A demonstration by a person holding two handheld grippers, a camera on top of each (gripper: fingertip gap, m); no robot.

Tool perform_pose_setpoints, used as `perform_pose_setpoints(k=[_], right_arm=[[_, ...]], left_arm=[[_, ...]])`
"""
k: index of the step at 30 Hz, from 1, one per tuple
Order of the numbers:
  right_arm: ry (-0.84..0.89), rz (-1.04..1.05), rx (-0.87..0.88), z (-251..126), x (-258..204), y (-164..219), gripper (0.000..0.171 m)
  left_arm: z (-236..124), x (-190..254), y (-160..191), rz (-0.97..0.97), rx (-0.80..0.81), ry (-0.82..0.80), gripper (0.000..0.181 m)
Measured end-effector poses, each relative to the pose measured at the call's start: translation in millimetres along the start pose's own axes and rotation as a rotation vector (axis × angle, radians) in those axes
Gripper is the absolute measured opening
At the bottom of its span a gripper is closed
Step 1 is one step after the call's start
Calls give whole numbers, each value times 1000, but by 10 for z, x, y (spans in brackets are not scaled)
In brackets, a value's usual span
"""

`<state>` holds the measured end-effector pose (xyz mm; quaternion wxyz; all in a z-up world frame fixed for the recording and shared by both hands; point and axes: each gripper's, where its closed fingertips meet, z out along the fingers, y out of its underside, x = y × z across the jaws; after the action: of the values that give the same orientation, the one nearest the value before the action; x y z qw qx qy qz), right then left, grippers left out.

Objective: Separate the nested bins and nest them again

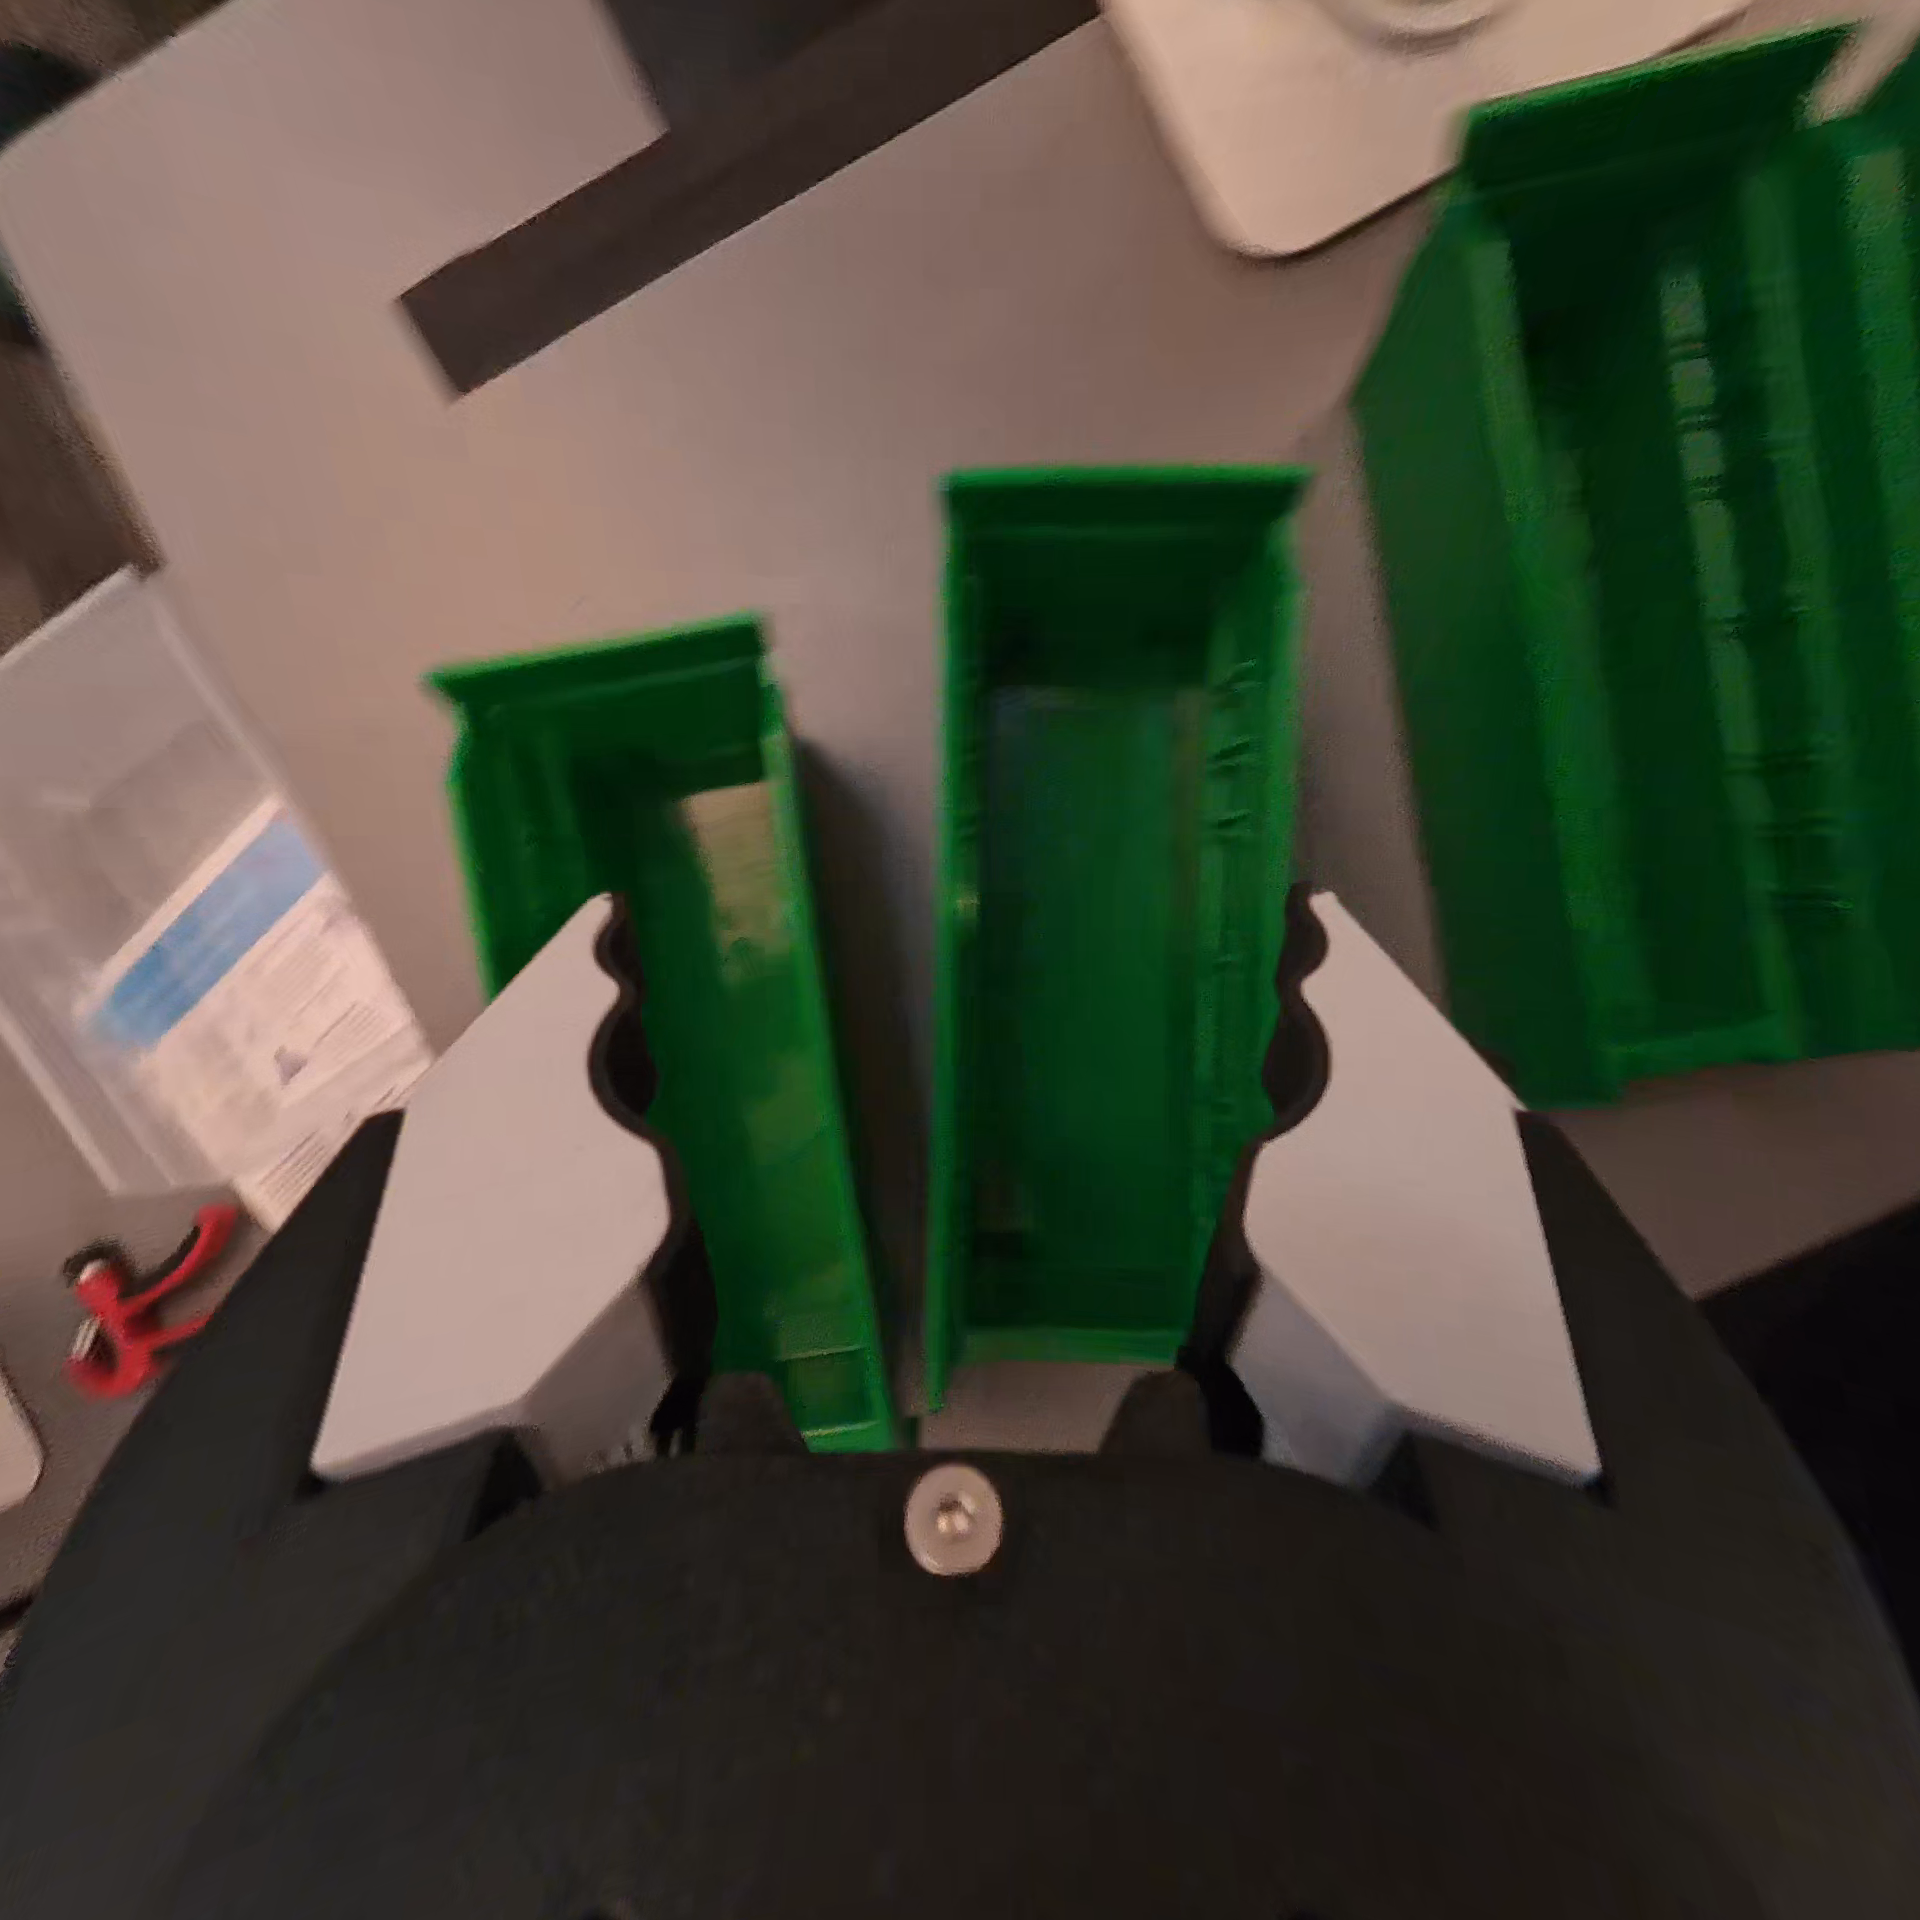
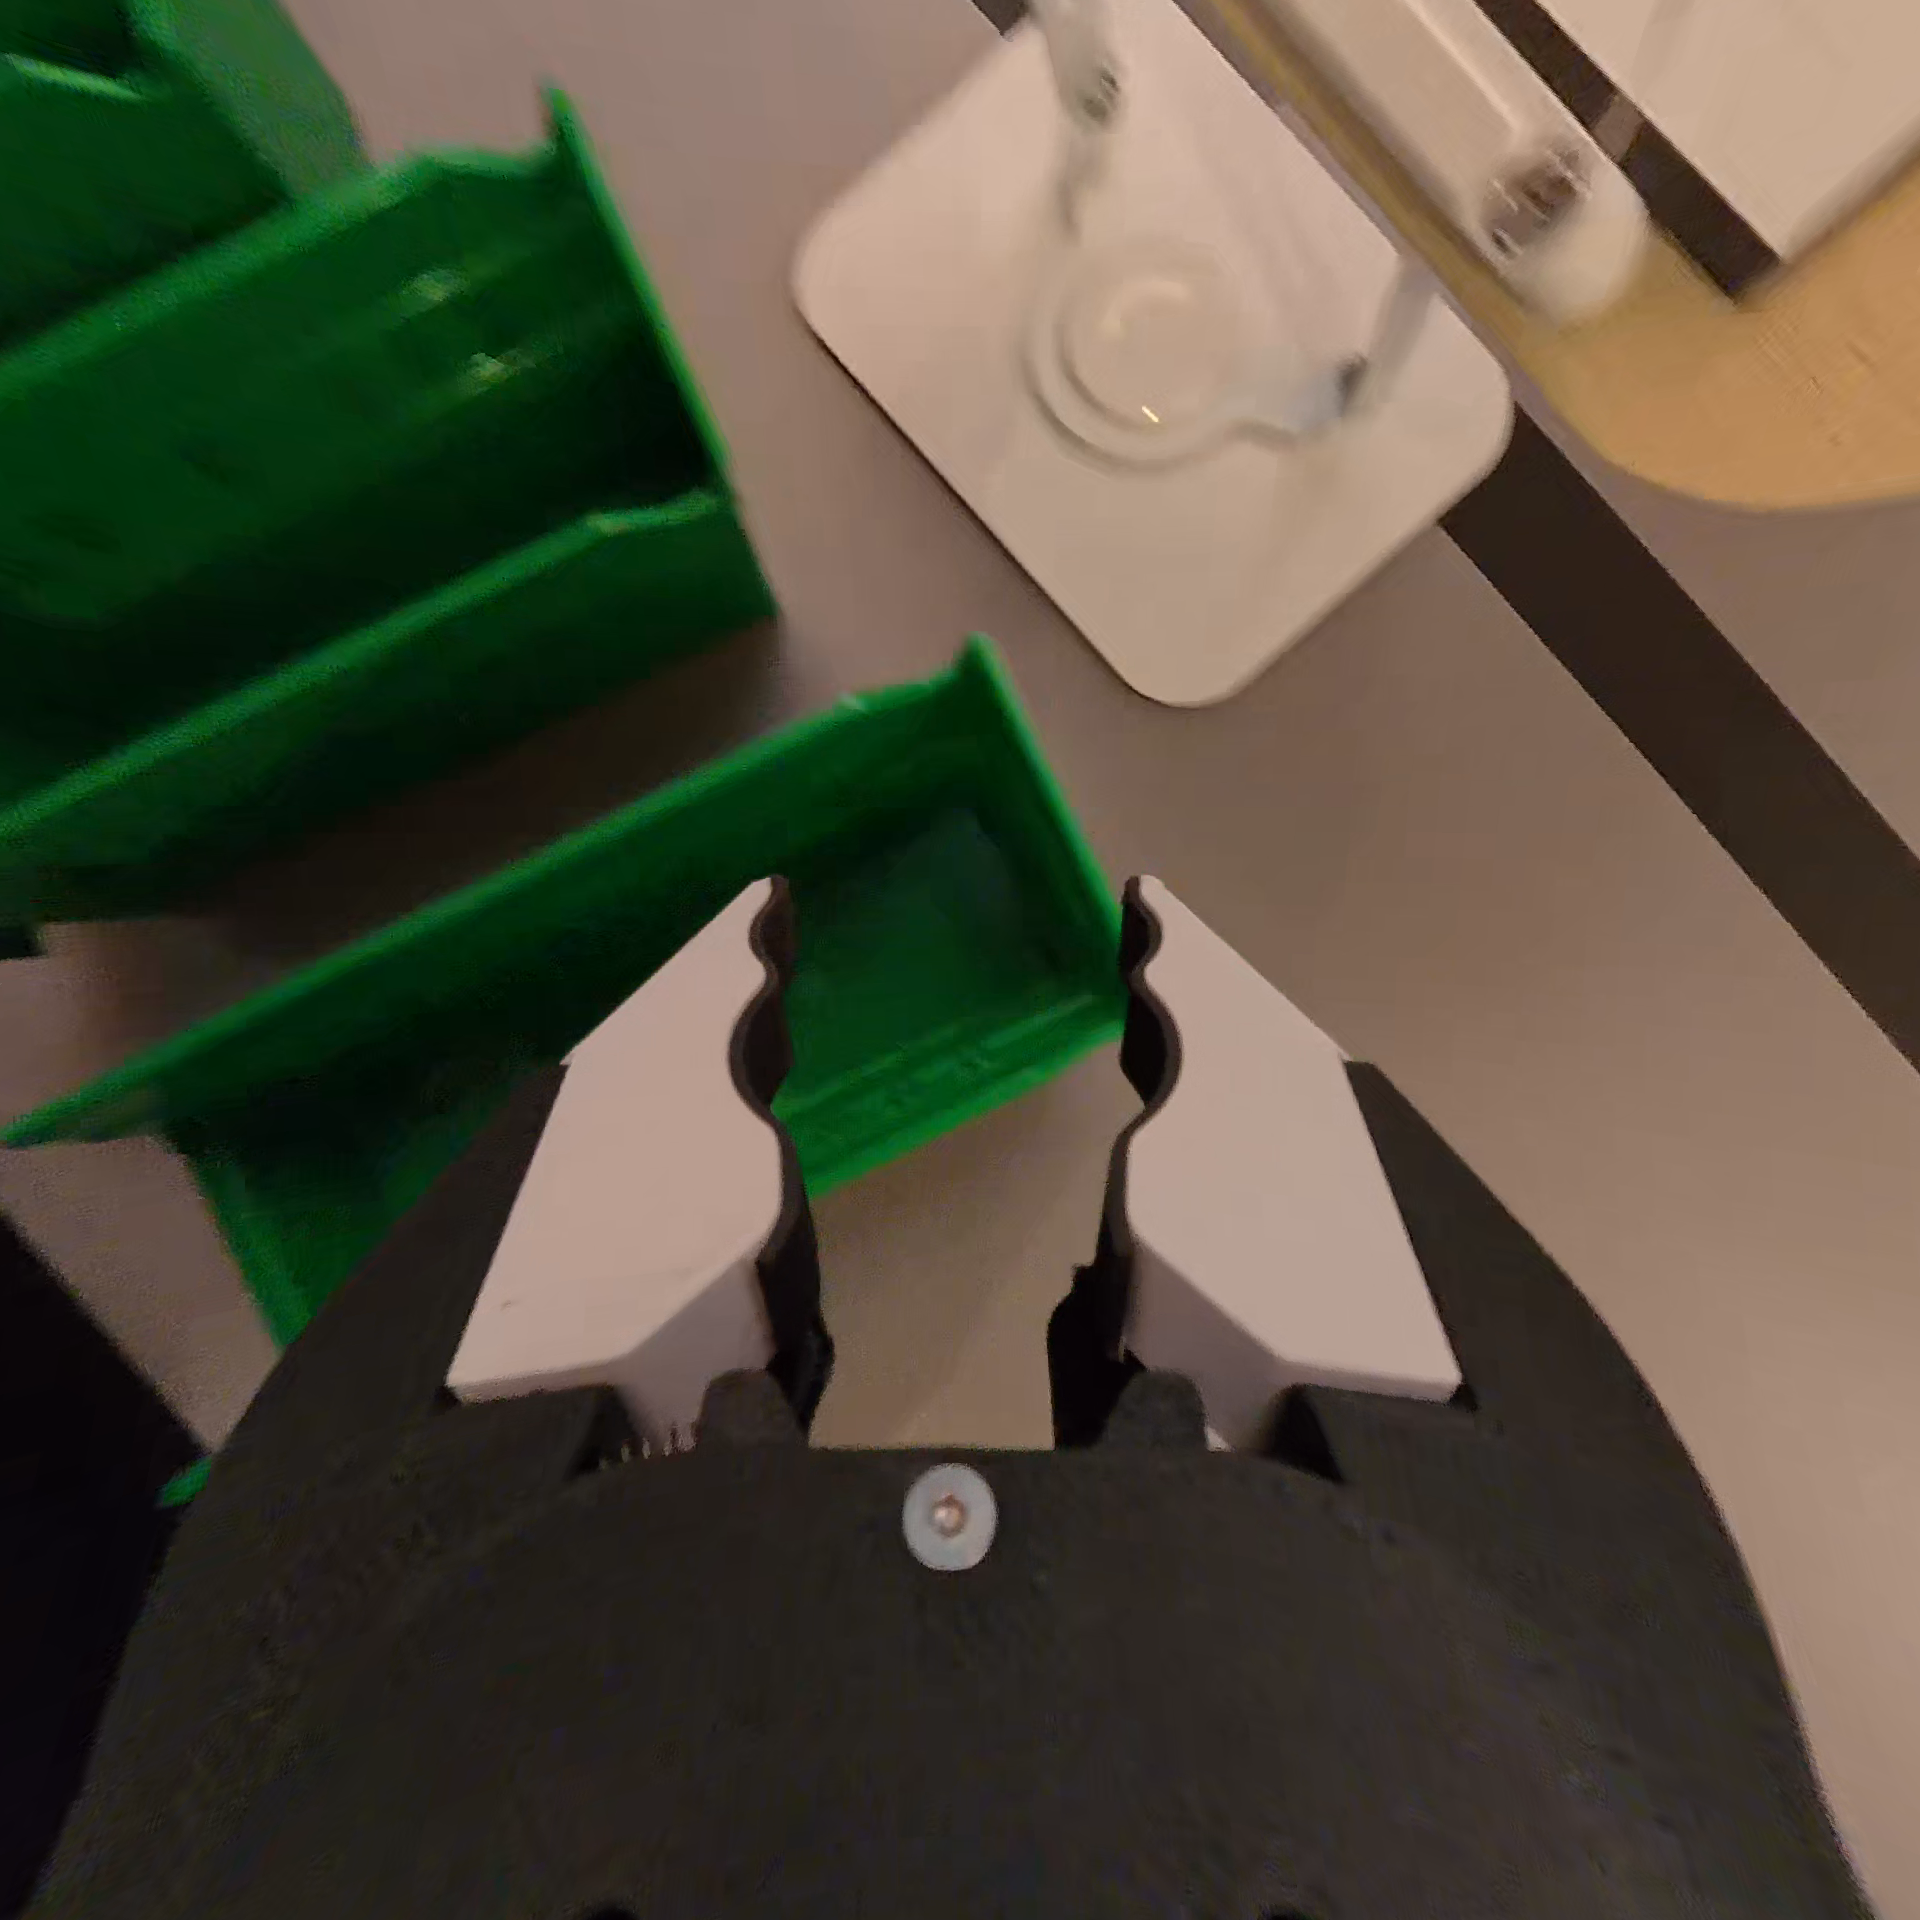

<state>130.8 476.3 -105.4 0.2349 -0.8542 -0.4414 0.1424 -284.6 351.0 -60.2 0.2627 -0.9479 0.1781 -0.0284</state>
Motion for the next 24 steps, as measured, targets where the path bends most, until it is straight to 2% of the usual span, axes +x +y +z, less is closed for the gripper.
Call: perform_pose_setpoints(k=[3, 6, 9, 10, 15, 24], right_arm=[[-52, 2, -85, 206, 253, 222, 56], [-173, -65, -177, 475, 233, 388, 40], [-234, -136, -208, 640, 216, 428, 4], [-254, -151, -220, 650, 211, 430, 2], [-263, -293, -318, 571, 339, 556, 0], [-294, -443, -376, 310, 828, 939, 1]], left_arm=[[69, 707, -214, 70, 16, 141, 114], [277, 1237, -216, 116, -10, 238, 112], [460, 1577, -147, 102, -31, 315, 110], [513, 1661, -106, 97, -43, 336, 109], [697, 1839, 98, 59, -94, 359, 107], [908, 2064, 261, -22, -125, 405, 99]])
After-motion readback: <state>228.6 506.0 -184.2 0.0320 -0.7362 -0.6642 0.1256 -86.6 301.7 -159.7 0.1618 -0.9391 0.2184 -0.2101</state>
